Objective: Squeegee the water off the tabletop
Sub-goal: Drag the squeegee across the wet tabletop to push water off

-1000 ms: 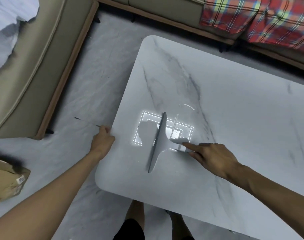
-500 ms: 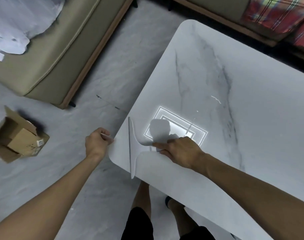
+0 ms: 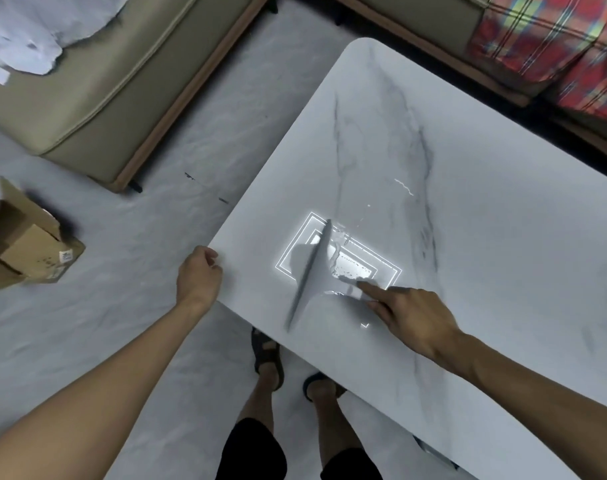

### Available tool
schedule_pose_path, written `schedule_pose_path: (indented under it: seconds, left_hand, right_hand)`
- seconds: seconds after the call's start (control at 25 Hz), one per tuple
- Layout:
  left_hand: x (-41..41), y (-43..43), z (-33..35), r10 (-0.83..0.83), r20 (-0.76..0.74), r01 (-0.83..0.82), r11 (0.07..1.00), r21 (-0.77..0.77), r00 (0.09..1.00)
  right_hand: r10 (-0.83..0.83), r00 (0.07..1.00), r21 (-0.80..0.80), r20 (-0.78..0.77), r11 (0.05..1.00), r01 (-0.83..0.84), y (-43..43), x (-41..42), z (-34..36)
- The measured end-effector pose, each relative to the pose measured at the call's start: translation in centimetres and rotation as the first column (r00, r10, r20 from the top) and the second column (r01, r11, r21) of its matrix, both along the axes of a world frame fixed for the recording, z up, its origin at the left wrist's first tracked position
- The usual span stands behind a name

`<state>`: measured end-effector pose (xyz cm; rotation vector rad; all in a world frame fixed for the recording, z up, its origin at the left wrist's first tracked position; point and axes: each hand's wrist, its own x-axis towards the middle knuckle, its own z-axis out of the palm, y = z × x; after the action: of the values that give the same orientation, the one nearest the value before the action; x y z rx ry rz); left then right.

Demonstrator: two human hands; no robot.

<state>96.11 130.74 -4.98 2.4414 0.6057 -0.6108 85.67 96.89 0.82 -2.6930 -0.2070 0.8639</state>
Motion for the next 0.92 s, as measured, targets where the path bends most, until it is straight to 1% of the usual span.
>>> schedule_pose_path:
  seconds: [0.12,0.24,0.32,0.4,0.52,0.64,0.76,0.84,0.92]
  left_hand:
    - [0.0,2.0,-0.1,0.094,0.026,-0.094,0.995,0.023,0.995]
    - [0.2,4.0,-0.5,0.154,-0.070,-0.153,0.988,0.026,0.985]
    - [0.0,4.2,-0.6,0.125,-0.149,-0.127,0.992,-0.003,0.981]
    - [0.2,4.2,-1.0,0.072,-0.205,-0.084,0.995,-0.051,0.976]
    - [0.4,3.5,-1.3,0.032,-0.269,-0.064,0.992,-0.112,0.963]
    - [0.6,2.5,-1.2,-0.003,-0.304,-0.027,0.995,-0.093,0.953]
    - [1.0,2.0,-1.1,-0.049,-0.333,0.023,0.996,-0.081,0.942]
    - [1.3,1.9,-1.0,-0.079,-0.351,0.057,0.996,-0.074,0.933]
    - [1.6,2.1,-1.0,-0.097,-0.370,0.076,0.995,-0.071,0.924]
  right_hand:
    - [0.196,0.981,0.106,-0.015,0.975,-0.193,7.5,3.1,-1.9]
    - [0.376,0.926,0.094,0.020,0.922,-0.376,14.8,5.8,-4.5]
    - [0.402,0.915,0.059,0.039,0.913,-0.404,16.4,7.3,-5.6]
    - [0.368,0.928,0.035,0.062,0.928,-0.370,16.2,8.7,-6.0]
    - [0.251,0.965,0.021,0.070,0.967,-0.253,12.3,9.8,-5.1]
    - [0.098,0.995,-0.041,0.029,0.994,-0.097,7.2,8.9,-4.2]
    - [-0.093,0.995,-0.118,0.022,0.988,0.095,3.4,5.6,-2.6]
    - [-0.163,0.986,-0.171,0.030,0.971,0.165,2.3,3.3,-1.1]
    - [-0.183,0.982,-0.153,0.053,0.970,0.189,3.0,3.1,-0.4]
